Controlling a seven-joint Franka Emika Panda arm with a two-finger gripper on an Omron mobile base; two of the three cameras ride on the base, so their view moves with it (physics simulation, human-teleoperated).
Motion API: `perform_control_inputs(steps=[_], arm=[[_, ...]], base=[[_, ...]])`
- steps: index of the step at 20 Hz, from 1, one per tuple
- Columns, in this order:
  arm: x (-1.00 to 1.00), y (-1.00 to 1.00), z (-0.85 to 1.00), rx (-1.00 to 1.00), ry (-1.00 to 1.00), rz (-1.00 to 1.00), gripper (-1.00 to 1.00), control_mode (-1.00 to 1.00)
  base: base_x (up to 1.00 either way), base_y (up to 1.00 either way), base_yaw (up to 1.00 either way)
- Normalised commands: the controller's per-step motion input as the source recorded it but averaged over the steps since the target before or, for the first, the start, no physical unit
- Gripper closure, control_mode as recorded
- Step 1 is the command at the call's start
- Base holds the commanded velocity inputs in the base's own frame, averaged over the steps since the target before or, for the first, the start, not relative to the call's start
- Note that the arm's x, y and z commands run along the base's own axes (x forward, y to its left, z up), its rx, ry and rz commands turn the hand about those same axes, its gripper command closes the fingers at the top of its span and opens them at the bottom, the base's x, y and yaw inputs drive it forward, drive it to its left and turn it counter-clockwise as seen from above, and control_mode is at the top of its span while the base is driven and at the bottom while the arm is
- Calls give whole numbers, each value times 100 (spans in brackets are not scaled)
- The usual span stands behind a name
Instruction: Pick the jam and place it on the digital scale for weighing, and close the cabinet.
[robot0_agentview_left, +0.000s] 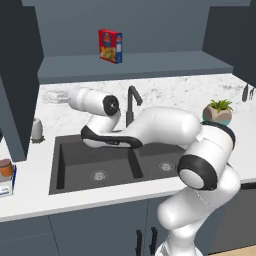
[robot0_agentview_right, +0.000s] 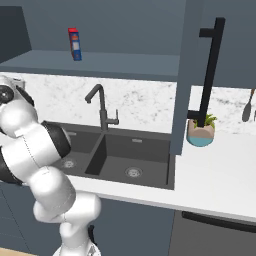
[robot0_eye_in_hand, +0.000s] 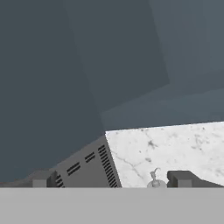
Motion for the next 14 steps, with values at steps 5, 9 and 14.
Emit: perform_control_inputs(steps=[5, 9, 14], arm=[[-2, -43, 35, 0, 13, -15, -100, -100], [0, -55, 55, 0, 16, -14, -100, -100], [-8, -49, -7, 0, 16, -13, -100, -100]], base=[[0, 0, 0], [0, 0, 0], [0, 0, 0]])
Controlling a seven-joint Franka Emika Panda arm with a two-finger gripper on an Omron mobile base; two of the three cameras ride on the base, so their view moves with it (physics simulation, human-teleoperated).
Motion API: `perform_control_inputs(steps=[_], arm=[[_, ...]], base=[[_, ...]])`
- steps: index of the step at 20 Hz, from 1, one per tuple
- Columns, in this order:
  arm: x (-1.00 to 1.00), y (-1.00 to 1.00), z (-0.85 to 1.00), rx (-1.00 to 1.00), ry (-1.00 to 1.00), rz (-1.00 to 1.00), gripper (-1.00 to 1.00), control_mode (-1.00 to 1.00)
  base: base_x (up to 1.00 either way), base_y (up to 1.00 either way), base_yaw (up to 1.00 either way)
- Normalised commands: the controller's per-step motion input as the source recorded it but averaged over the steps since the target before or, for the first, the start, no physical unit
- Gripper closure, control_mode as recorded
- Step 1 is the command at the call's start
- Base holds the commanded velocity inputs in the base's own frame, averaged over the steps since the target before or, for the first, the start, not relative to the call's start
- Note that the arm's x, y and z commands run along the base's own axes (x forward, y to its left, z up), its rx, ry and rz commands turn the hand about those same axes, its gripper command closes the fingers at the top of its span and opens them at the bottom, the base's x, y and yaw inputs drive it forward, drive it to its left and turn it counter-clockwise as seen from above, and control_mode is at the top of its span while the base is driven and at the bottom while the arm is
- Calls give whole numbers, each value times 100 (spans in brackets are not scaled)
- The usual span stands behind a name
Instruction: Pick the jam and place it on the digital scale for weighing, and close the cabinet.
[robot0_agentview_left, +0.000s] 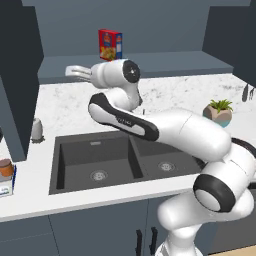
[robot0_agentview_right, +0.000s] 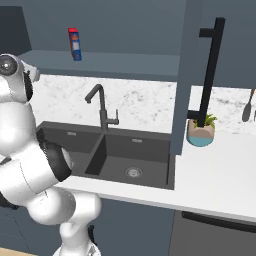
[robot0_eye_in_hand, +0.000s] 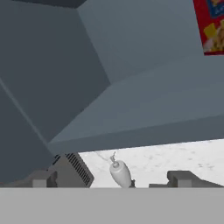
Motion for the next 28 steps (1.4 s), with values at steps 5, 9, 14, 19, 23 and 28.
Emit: perform_control_inputs(steps=[5, 9, 14, 19, 23, 28], arm=[[-38, -48, -86, 6, 2, -17, -100, -100], [-45, -78, -42, 21, 0, -14, -100, -100], [-49, -90, -13, 22, -2, -15, -100, -100], [-30, -96, -4, 16, -2, -9, -100, -100], [-45, -99, 0, 7, -21, -5, -100, -100], [-48, -88, 2, 0, -27, -5, -100, -100]], base=[[0, 0, 0], [0, 0, 0], [0, 0, 0], [0, 0, 0], [0, 0, 0], [0, 0, 0]])
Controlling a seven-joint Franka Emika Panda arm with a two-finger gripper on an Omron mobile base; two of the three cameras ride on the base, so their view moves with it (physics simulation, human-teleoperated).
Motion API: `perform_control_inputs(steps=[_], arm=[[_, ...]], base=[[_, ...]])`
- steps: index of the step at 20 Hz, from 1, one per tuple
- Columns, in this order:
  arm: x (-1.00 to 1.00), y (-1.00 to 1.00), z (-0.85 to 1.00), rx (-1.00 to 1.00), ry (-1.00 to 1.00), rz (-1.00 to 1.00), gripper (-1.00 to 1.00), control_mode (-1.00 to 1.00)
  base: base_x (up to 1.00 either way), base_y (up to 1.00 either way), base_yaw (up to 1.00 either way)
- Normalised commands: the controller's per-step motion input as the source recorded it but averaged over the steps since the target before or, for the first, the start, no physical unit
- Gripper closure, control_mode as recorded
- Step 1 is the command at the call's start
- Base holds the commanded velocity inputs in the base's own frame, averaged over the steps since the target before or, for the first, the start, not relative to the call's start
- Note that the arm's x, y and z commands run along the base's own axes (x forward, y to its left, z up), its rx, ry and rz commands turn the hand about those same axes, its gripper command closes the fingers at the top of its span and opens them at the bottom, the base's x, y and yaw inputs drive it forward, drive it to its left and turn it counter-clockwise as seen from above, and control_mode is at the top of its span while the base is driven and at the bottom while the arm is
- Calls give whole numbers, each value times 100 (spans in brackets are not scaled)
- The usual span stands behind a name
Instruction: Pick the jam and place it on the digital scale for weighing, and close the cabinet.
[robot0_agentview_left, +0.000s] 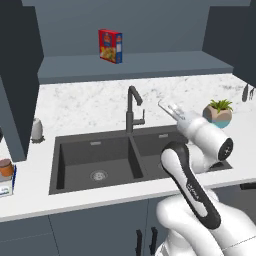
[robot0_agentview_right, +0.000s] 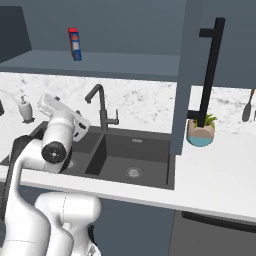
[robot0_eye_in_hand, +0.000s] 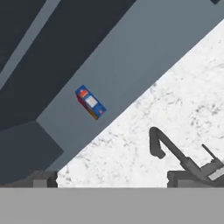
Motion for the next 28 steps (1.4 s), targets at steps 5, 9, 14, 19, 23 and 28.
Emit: perform_control_inputs(steps=[5, 9, 14, 19, 23, 28], arm=[[-55, -83, 4, 0, -26, -7, -100, -100], [-45, -78, 15, 0, -26, -7, -100, -100], [-23, -53, -3, -1, -13, -5, -100, -100], [-7, -35, -53, -2, 0, 0, -100, -100], [-35, -64, -34, 0, -1, -1, -100, -100], [-45, -75, -17, 1, -14, 0, -100, -100]], base=[[0, 0, 0], [0, 0, 0], [0, 0, 0], [0, 0, 0], [0, 0, 0], [0, 0, 0]])
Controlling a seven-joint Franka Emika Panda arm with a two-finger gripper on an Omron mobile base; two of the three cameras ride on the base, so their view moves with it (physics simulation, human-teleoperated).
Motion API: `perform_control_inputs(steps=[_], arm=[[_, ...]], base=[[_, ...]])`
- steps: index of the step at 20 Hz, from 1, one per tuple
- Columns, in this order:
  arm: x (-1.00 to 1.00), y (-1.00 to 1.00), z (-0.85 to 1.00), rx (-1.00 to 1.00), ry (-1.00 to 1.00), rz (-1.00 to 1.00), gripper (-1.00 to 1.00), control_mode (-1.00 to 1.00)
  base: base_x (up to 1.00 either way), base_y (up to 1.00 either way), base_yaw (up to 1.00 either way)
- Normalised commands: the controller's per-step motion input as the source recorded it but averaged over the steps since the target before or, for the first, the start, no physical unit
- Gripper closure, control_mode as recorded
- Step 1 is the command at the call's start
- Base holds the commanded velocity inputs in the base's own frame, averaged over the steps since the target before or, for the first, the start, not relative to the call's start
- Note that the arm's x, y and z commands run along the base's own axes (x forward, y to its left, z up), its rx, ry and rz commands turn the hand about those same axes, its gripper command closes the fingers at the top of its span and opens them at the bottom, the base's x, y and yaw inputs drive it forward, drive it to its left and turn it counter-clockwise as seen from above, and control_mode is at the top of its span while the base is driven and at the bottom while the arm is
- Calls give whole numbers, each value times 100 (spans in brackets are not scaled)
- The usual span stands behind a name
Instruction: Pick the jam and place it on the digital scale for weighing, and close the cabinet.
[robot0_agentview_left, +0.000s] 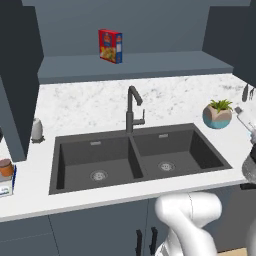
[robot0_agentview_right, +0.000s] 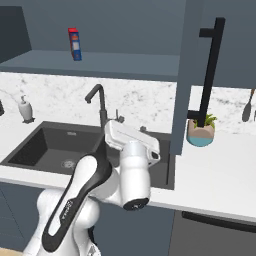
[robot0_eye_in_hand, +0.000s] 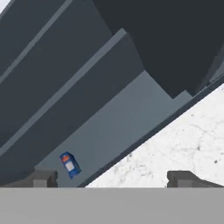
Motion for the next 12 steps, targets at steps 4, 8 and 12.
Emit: perform_control_inputs(steps=[4, 8, 12], arm=[[-67, -59, -18, 1, -18, 0, -100, -100], [-58, -35, -2, 0, -29, -2, -100, -100], [-3, -37, 15, 0, -18, 0, -100, -100]], base=[[0, 0, 0], [0, 0, 0], [0, 0, 0]])
